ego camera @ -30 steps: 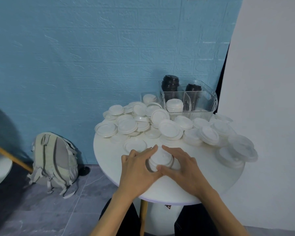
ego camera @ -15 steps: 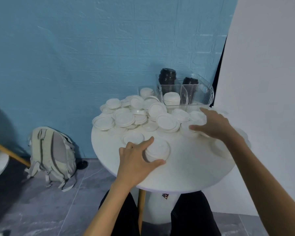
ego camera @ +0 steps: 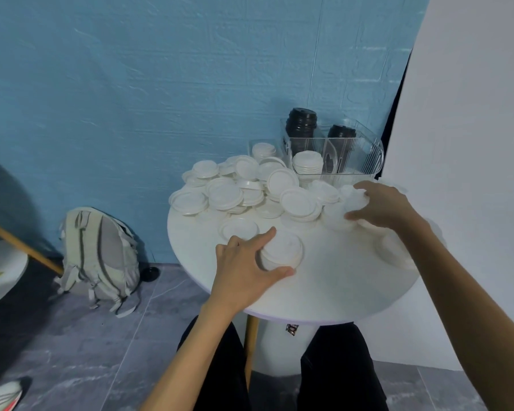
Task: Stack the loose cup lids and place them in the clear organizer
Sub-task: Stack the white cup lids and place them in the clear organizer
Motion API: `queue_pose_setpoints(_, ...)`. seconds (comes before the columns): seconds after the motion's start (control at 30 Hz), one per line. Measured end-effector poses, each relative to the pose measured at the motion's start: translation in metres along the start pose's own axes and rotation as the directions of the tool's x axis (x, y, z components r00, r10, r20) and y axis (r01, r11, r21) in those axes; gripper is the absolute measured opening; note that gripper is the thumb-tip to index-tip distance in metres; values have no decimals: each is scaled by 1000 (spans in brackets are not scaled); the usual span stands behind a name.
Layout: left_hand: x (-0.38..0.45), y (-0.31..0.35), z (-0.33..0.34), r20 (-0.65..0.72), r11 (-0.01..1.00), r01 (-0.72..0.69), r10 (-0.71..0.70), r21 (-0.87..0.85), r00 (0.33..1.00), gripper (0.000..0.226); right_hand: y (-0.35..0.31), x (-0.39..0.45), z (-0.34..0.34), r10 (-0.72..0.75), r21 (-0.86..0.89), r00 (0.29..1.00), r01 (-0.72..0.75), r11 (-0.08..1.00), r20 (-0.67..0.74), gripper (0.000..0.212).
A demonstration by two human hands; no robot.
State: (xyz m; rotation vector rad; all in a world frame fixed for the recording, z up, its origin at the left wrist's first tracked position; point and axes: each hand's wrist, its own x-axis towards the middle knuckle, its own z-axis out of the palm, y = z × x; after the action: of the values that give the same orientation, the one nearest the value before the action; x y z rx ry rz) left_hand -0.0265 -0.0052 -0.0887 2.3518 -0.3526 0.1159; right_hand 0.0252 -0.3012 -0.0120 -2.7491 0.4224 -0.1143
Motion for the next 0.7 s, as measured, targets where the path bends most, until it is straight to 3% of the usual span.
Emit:
queue_pose_setpoints(0.13,3,-4,3,10,1000,-16,16,-9,1000,88,-28,-30,-11,-108,117,980,129,985,-169,71)
queue_pose_setpoints(0.23,3,-5,3,15,1000,-12,12,0,1000,88,-56,-58,-2,-291,261,954,299,918,-69,63)
queue_pose_setpoints(0.37,4,-5,3,18,1000,0,0,-1,1000,94,-82,-79,30,-431,237,899,403,884,76,63)
queue_pose_setpoints(0.5,6,-6,3,7,1000,-12,12,-27,1000,107,-94,-84,53,-459,241,884,428,871,88,68)
queue_pose_setpoints(0.7,7,-8,5,-13,999,-15,14,-45,1000,101,-93,-81,70,-439,306,897,404,862,55,69)
